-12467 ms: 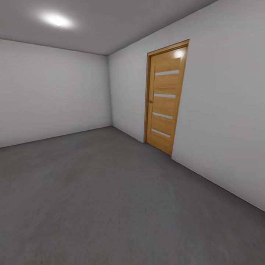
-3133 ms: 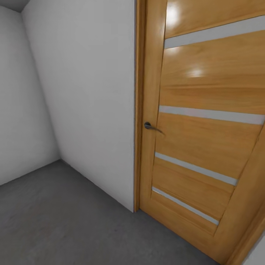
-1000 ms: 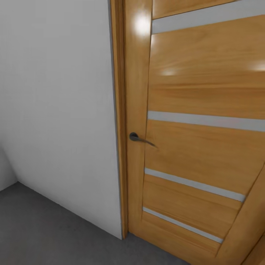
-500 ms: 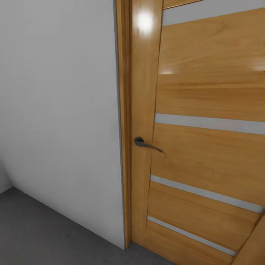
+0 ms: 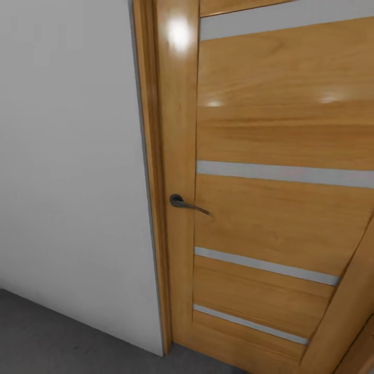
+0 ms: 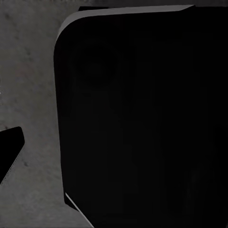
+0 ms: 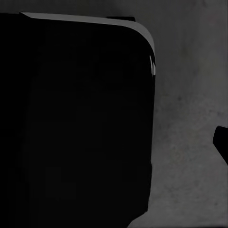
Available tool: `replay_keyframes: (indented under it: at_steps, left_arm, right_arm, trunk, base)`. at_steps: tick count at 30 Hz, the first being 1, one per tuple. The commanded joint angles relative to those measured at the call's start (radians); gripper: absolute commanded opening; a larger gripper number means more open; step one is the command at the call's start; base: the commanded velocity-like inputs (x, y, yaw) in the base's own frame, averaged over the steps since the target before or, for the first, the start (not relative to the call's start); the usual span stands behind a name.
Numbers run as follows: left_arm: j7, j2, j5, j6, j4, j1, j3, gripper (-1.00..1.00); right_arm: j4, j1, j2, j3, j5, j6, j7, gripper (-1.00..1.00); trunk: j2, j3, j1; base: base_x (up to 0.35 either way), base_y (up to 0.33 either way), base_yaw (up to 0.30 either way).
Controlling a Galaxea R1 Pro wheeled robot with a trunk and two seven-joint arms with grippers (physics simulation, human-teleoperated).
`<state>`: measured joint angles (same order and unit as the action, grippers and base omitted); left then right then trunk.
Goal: Move the two storage containers from the living room to the garage. In the garage, place one container on the floor and stack the other container on top of it (either order is fine).
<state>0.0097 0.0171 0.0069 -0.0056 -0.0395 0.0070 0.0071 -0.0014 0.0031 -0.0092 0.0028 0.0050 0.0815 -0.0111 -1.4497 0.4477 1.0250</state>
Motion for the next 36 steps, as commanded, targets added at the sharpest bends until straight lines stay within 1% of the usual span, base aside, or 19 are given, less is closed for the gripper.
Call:
replay_keyframes:
  at_steps: [1,24,29,36]
  left_arm:
    - [0.001,0.0,0.001,-0.001,-0.002,0.001,0.001,1.0]
    - [0.001,0.001,0.001,-0.001,-0.002,0.001,0.002,1.0]
    - [0.001,0.001,0.001,0.0,-0.002,0.001,0.001,1.0]
    - [0.001,0.001,0.001,0.0,-0.002,0.001,0.001,1.0]
  right_arm:
    - [0.0,0.0,0.0,0.0,0.0,0.003,-0.001,1.0]
    - [0.0,0.0,0.0,-0.001,0.0,0.003,-0.001,1.0]
    - [0.0,0.0,0.0,-0.001,-0.002,0.003,-0.001,1.0]
    - [0.0,0.0,0.0,-0.001,-0.001,0.003,-0.001,1.0]
  trunk:
    - [0.0,0.0,0.0]
    - [0.0,-0.01,0.0]
    - [0.0,-0.01,0.0]
    - [0.0,-0.01,0.0]
  base:
    - [0.0,0.0,-0.244]
    - [0.0,0.0,-0.238]
    - [0.005,0.013,-0.059]
    - [0.087,0.224,-0.009]
